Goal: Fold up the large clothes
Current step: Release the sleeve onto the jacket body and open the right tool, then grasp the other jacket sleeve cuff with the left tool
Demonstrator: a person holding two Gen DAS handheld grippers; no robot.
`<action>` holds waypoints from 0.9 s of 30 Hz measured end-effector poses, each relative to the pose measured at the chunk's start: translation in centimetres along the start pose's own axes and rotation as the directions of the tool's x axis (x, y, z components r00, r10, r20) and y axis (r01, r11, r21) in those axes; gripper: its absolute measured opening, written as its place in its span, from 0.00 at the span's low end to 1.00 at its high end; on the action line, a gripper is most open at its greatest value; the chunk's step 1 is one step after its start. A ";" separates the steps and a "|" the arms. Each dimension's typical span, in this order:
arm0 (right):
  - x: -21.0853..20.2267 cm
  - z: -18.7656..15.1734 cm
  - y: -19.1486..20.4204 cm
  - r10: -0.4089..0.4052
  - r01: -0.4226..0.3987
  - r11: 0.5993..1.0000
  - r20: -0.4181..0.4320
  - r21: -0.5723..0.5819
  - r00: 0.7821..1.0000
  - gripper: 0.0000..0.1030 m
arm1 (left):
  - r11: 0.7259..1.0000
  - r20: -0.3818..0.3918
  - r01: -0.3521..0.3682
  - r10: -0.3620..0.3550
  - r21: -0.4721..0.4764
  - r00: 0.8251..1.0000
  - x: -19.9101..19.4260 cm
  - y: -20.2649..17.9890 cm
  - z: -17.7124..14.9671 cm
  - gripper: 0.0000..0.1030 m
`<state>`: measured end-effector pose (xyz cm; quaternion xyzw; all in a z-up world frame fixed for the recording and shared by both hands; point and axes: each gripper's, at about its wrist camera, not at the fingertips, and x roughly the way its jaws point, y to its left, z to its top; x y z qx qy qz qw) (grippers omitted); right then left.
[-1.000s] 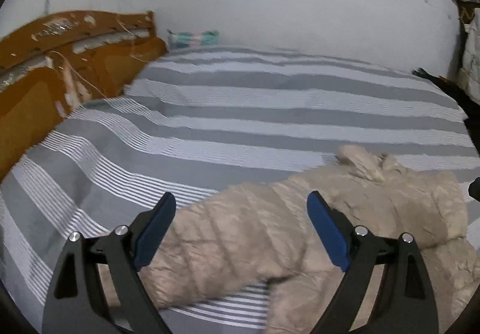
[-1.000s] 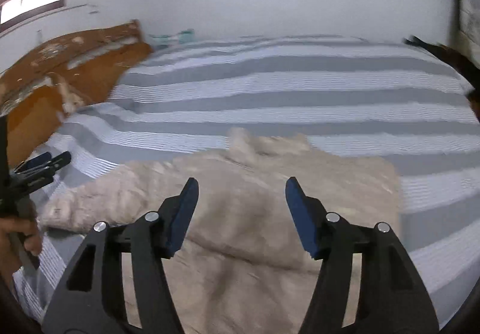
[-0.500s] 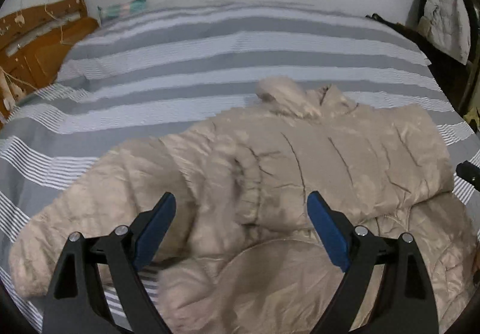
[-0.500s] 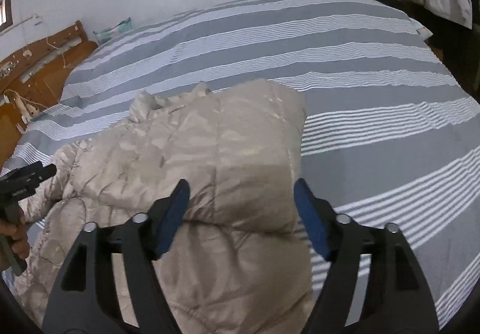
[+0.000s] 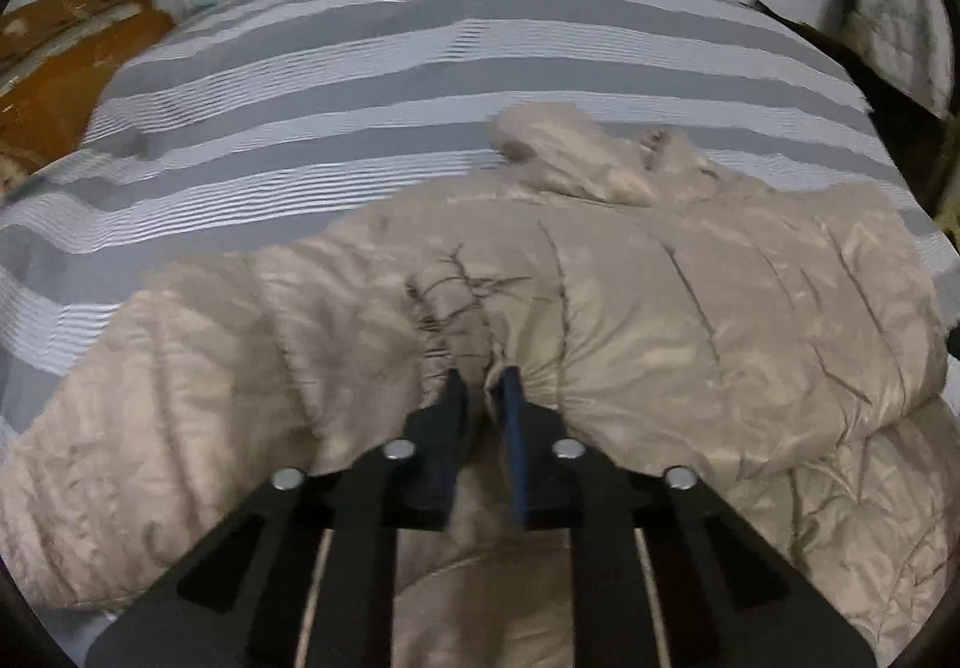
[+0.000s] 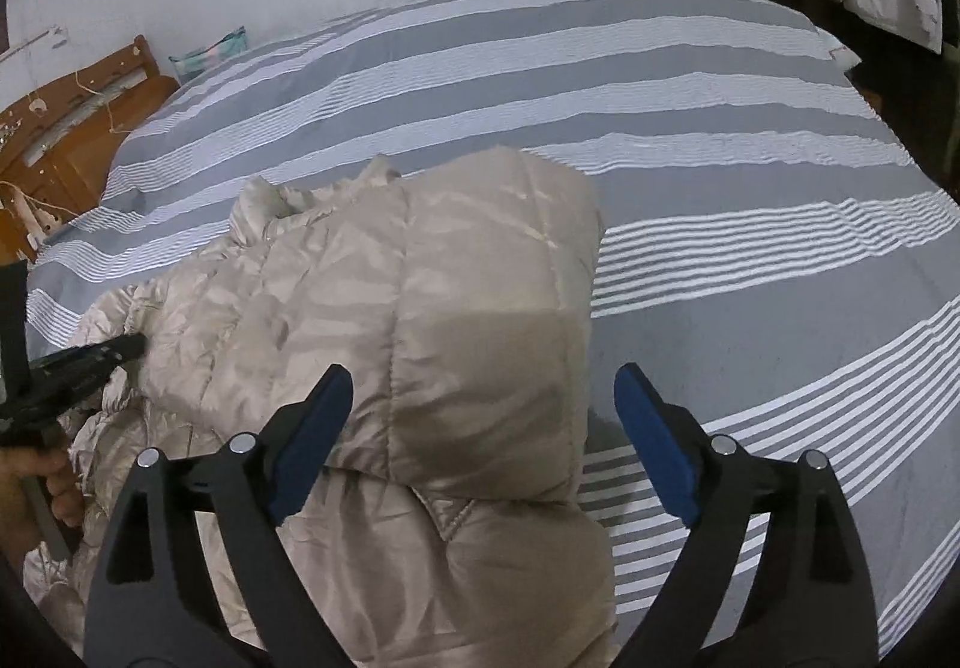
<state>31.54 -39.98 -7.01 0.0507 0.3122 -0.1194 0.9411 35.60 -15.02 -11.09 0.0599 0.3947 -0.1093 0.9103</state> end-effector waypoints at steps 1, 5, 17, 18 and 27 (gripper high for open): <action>0.0 0.1 0.1 -0.004 0.004 1.000 0.004 -0.004 1.000 0.88 | 0.999 0.006 -0.027 0.027 -0.020 1.000 -0.3 0.9 -0.1 0.04; -0.6 -0.1 1.1 -0.026 0.026 0.999 -0.005 -0.019 1.000 0.90 | 0.994 -0.020 -0.071 0.069 -0.084 0.997 -0.1 4.2 -0.2 0.00; -1.6 -0.5 1.2 -0.054 0.054 0.999 0.000 0.000 0.999 0.94 | 0.997 0.088 -0.054 0.058 -0.049 0.994 -2.7 1.9 -0.2 0.78; -1.7 -0.5 1.1 -0.055 0.055 0.998 0.004 -0.001 0.998 0.94 | 0.995 0.091 -0.067 0.074 -0.075 0.993 -3.1 2.6 -0.6 0.78; -7.8 -2.1 3.3 -0.060 0.063 0.997 0.060 -0.052 0.996 0.97 | 0.992 0.102 -0.102 0.109 -0.073 0.989 -7.7 5.4 -3.7 0.78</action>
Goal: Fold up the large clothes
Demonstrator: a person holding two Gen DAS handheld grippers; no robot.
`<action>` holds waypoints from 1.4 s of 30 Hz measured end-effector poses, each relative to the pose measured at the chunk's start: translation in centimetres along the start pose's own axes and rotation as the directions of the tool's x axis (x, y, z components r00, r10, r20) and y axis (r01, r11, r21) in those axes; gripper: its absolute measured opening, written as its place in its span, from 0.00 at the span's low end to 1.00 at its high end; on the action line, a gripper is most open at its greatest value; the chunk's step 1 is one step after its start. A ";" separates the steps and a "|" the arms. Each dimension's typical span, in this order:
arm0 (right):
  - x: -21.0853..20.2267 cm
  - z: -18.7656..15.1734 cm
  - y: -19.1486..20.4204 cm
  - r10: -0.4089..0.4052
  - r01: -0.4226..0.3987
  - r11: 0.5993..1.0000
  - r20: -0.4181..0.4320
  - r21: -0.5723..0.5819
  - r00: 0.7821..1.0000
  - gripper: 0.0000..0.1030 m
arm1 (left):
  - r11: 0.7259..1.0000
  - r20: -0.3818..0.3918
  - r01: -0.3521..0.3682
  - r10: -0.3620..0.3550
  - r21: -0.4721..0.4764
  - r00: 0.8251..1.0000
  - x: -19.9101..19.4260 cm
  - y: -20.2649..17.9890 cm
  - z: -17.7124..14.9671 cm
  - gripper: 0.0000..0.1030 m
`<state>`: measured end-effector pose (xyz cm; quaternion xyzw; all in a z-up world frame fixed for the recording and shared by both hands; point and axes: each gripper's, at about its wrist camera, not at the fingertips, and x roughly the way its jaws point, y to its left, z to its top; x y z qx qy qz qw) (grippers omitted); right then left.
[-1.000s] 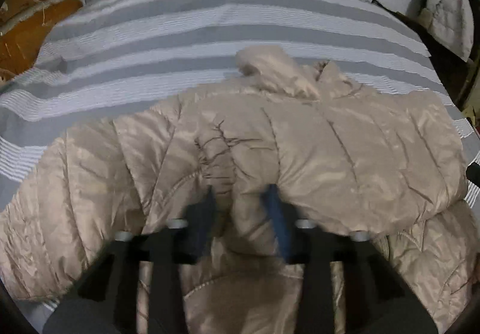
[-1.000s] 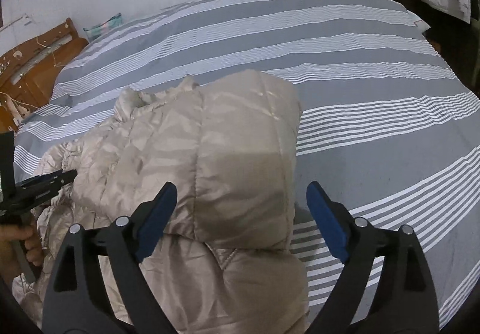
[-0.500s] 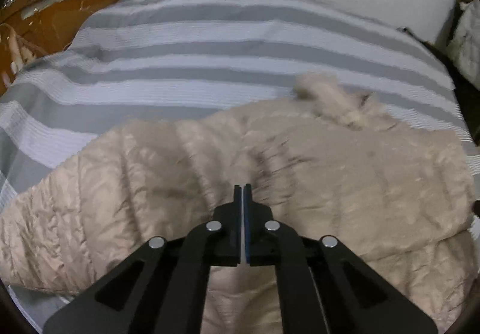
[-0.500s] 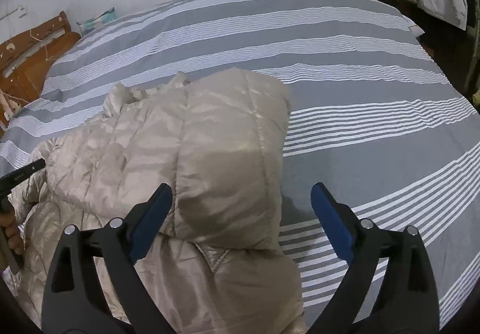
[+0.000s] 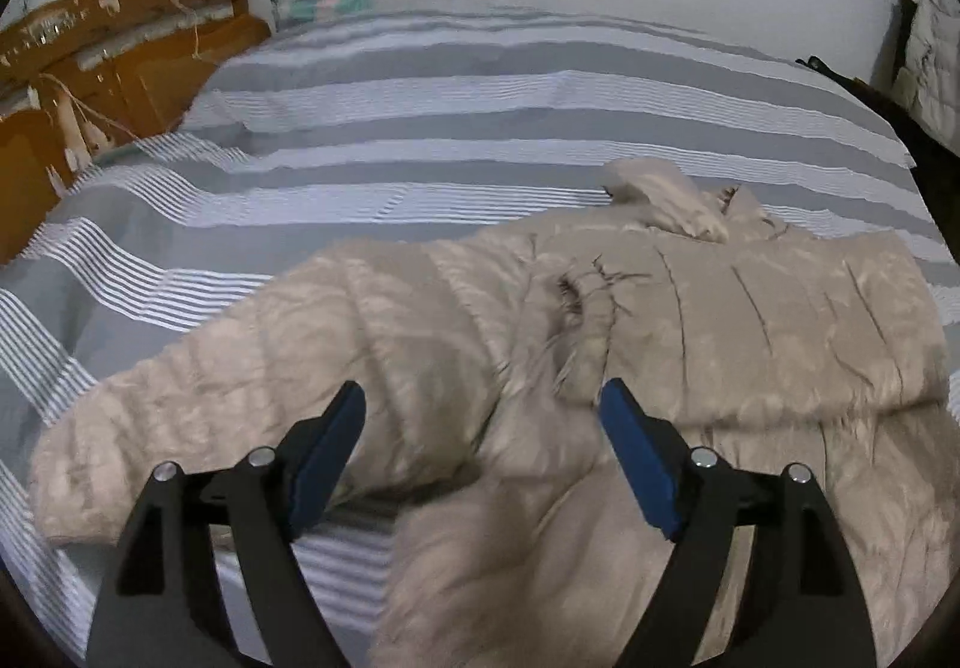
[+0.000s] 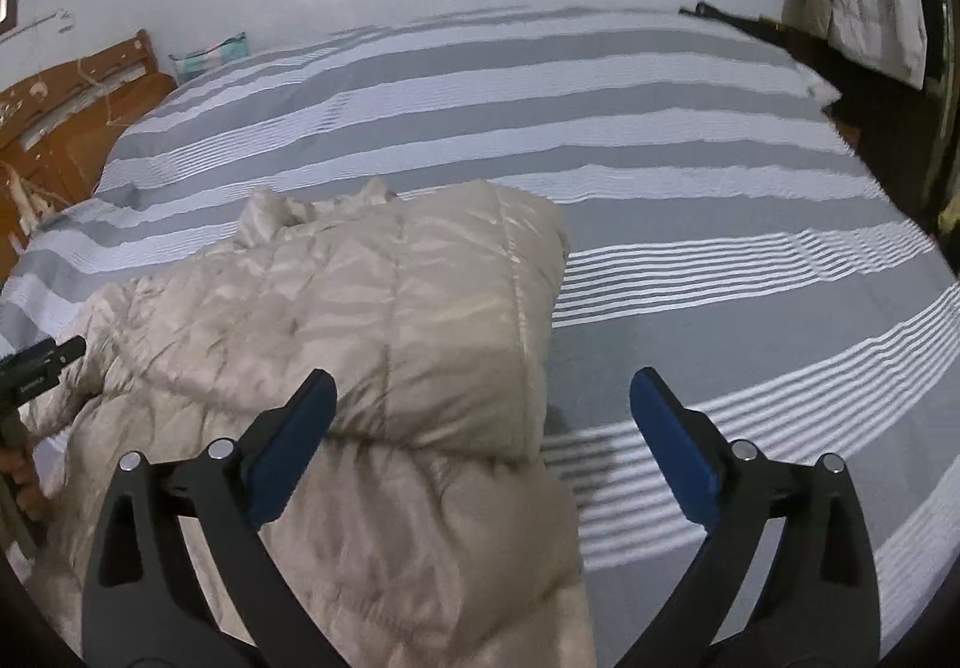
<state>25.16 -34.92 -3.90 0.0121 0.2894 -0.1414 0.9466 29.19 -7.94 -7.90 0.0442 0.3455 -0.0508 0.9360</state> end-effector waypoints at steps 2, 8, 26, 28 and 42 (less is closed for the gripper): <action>-2.2 -1.1 0.6 -0.007 0.008 1.000 0.008 -0.028 1.000 0.97 | 1.000 0.032 -0.016 0.015 0.026 0.999 -2.1 0.7 -0.6 0.80; -6.9 -3.0 1.6 -0.014 0.015 0.999 0.028 -0.038 1.000 0.97 | 0.990 0.020 -0.140 0.139 0.029 0.990 -4.8 6.0 -3.3 0.83; -7.9 -4.1 0.5 -0.070 0.072 0.996 0.050 -0.046 0.996 0.97 | 0.926 -0.216 -0.359 0.328 -0.121 0.920 -0.8 19.4 -7.8 0.83; -7.3 -4.1 0.2 -0.066 0.069 0.997 0.049 -0.044 0.997 0.97 | 0.927 -0.224 -0.356 0.325 -0.114 0.919 0.0 19.3 -8.1 0.83; -4.1 -3.3 -1.4 -0.024 0.023 1.000 0.022 0.011 0.999 0.97 | 0.942 -0.220 -0.317 0.287 -0.113 0.932 2.7 17.9 -8.6 0.16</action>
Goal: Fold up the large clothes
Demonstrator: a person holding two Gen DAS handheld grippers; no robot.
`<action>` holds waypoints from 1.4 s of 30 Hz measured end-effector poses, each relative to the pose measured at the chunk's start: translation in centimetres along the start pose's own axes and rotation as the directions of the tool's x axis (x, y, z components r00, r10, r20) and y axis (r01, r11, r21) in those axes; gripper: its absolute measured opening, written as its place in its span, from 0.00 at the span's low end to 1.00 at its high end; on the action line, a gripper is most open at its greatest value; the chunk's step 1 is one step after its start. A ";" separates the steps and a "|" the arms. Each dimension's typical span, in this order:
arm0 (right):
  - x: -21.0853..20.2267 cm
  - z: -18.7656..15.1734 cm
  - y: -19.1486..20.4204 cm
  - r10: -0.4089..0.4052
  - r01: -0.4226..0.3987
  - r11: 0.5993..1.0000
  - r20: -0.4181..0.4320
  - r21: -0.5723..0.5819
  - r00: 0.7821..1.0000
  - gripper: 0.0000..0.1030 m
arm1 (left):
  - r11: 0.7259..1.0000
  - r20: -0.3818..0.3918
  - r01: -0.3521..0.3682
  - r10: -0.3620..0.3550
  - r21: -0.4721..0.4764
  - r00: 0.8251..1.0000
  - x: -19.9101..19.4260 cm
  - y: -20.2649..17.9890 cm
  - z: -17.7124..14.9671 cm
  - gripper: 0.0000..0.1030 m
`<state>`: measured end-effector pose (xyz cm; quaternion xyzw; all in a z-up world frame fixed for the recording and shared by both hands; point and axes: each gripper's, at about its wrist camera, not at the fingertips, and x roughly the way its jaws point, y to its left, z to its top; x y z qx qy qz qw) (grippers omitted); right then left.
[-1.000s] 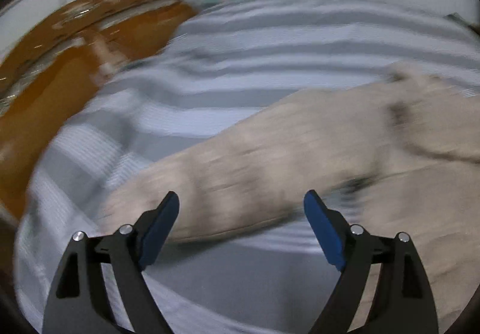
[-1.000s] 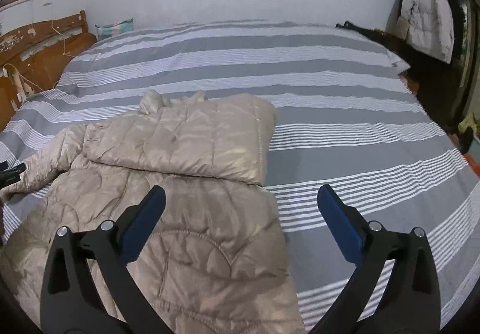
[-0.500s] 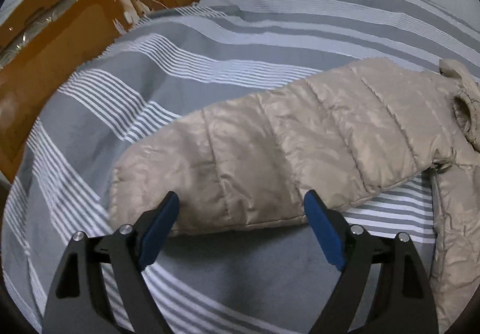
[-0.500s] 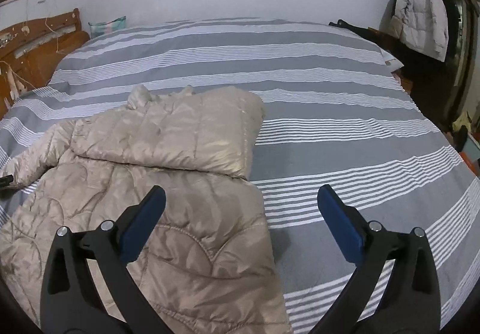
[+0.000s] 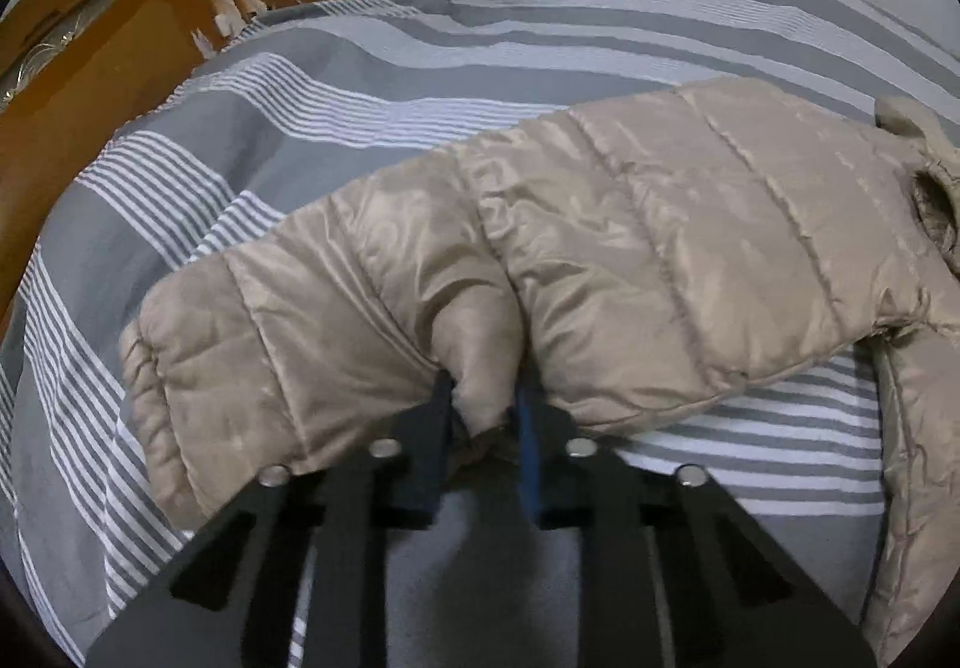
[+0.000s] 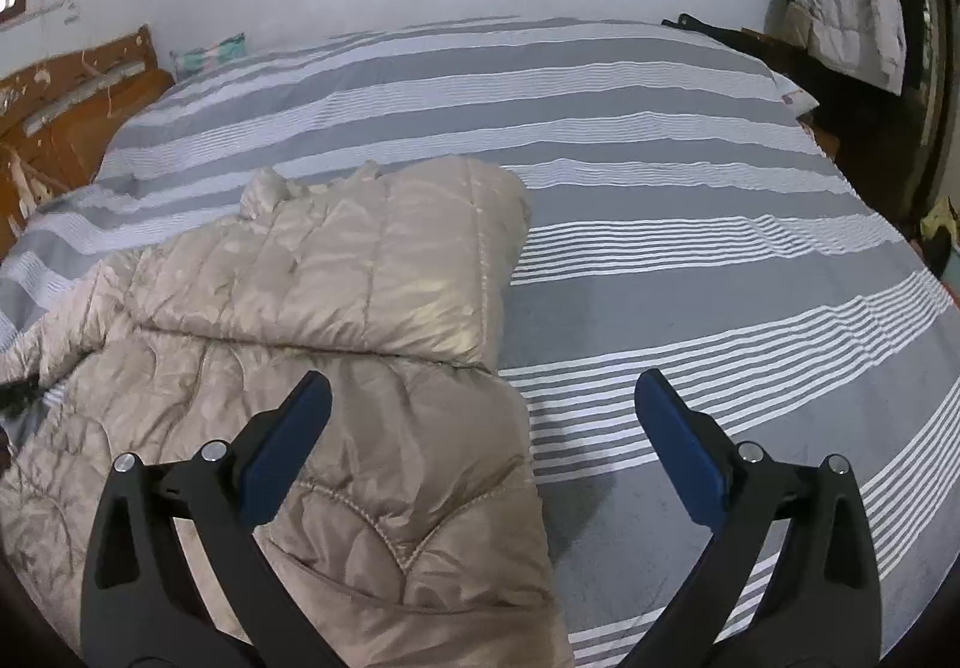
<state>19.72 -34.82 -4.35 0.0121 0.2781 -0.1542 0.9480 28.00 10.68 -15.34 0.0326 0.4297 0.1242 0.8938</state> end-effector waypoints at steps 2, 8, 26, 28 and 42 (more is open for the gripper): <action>-0.2 0.3 -0.1 -0.001 0.001 1.000 0.010 0.003 1.000 0.97 | 1.000 0.030 -0.002 0.002 -0.002 1.000 -0.8 -0.1 0.4 0.14; -0.9 1.2 -1.1 0.003 -0.004 1.000 0.046 0.025 0.999 0.97 | 0.998 0.222 0.051 -0.040 -0.041 0.974 -7.7 -0.5 3.0 0.13; -0.4 2.6 -4.8 0.006 -0.013 0.993 0.060 0.120 0.998 0.97 | 0.864 0.335 0.347 -0.470 0.365 0.817 -19.4 -22.5 7.5 0.13; -0.3 2.6 -5.1 0.010 -0.018 0.991 0.056 0.132 0.998 0.97 | 0.835 0.291 0.379 -0.507 0.398 0.811 -19.1 -25.6 7.4 0.13; 0.7 2.3 -5.4 0.031 -0.036 0.984 0.031 0.176 0.999 0.97 | 0.659 0.070 0.612 -0.704 0.437 0.707 -19.7 -32.1 3.8 0.85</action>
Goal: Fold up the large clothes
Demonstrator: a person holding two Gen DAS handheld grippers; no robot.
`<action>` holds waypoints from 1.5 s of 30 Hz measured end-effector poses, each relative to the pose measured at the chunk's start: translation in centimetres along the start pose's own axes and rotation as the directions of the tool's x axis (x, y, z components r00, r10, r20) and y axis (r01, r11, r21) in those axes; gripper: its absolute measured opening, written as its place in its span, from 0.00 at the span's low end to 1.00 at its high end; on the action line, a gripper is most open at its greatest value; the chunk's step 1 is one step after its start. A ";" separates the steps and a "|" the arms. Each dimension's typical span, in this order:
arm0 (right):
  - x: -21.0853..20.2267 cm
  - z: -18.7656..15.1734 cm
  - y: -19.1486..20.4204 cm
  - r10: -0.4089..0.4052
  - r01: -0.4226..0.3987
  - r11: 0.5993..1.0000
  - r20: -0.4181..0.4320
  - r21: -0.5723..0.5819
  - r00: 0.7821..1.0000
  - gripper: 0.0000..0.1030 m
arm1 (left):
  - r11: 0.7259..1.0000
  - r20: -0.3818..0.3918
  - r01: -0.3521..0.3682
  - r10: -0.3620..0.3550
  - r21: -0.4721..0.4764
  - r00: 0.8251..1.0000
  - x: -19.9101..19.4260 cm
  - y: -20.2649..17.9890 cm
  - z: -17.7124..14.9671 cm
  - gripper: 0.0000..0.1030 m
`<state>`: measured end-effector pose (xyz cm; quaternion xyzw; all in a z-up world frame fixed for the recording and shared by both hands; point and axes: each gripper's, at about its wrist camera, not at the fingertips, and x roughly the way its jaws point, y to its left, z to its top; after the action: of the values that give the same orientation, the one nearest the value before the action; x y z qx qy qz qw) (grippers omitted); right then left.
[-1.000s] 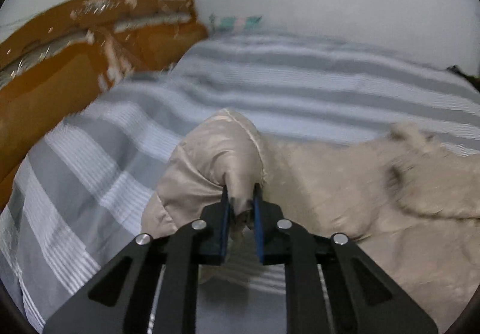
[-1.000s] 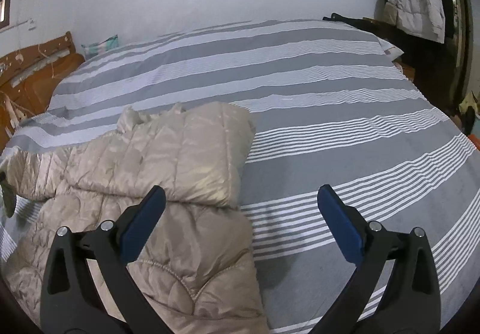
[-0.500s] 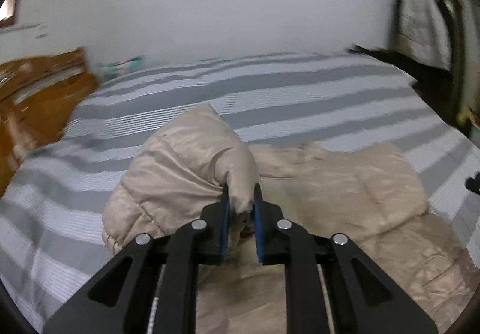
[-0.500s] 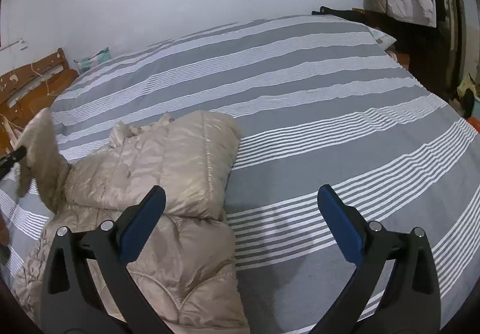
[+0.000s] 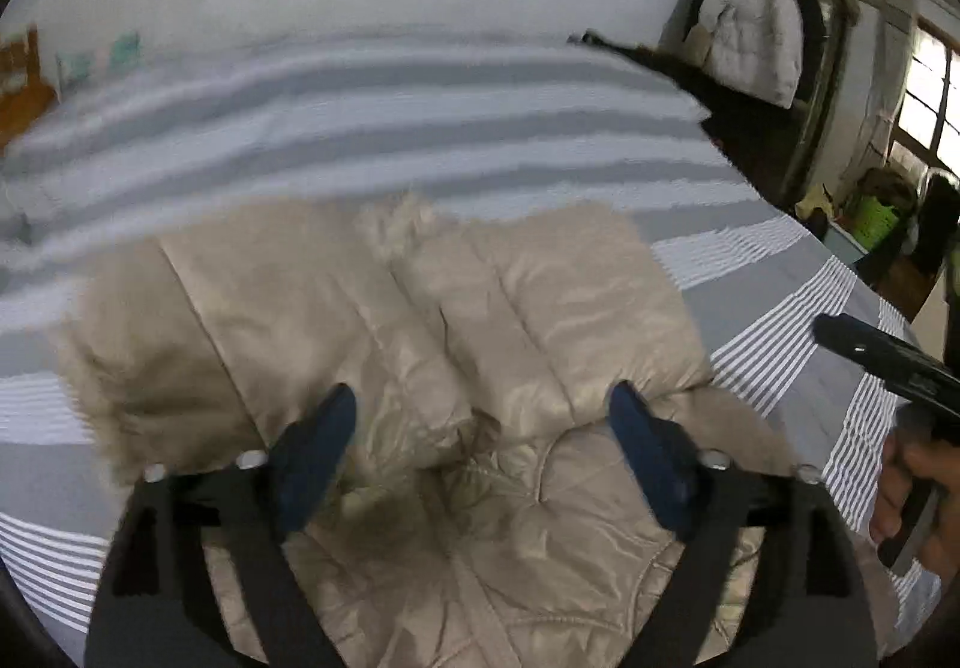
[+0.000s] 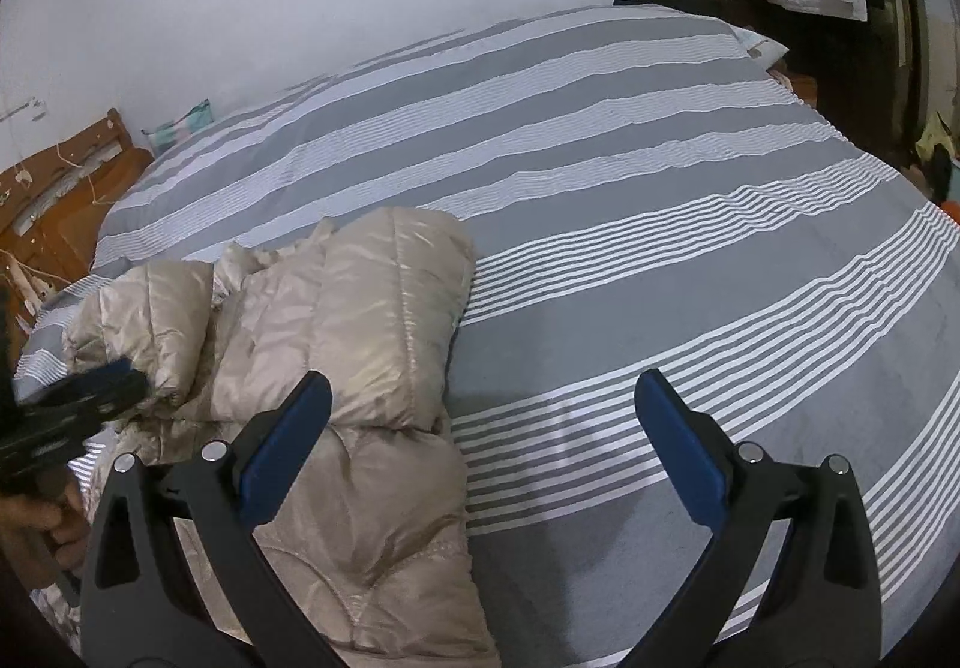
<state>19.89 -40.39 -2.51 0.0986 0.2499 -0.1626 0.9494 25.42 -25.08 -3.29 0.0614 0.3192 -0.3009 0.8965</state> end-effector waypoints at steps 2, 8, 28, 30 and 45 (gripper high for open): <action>-0.2 -0.1 0.5 0.002 -0.002 1.000 0.004 -0.017 1.000 0.97 | 0.999 0.016 -0.032 0.032 -0.006 0.999 -1.7 0.6 0.0 0.85; -0.6 -0.4 2.4 0.016 -0.015 0.998 0.020 -0.066 1.000 0.97 | 0.964 0.071 -0.186 0.203 -0.190 0.977 -8.5 8.7 -3.3 0.89; 3.7 -4.1 22.9 0.206 -0.234 0.915 -0.116 -0.330 0.972 0.97 | 0.901 0.023 -0.378 0.391 -0.214 0.920 -10.2 20.7 -5.4 0.89; 4.8 -3.9 25.4 0.241 -0.271 0.903 -0.131 -0.334 0.962 0.97 | 0.895 0.021 -0.374 0.391 -0.244 0.920 -10.2 21.4 -5.6 0.89; 11.4 -4.5 33.2 0.101 -0.168 0.852 -0.161 -0.496 0.982 0.64 | 0.876 0.013 -0.403 0.422 -0.265 0.907 -9.5 21.5 -6.0 0.89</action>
<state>39.17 -11.31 -8.58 -0.1271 0.3370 -0.0175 0.9327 28.81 -1.11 -3.96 0.0009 0.3031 -0.0610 0.9510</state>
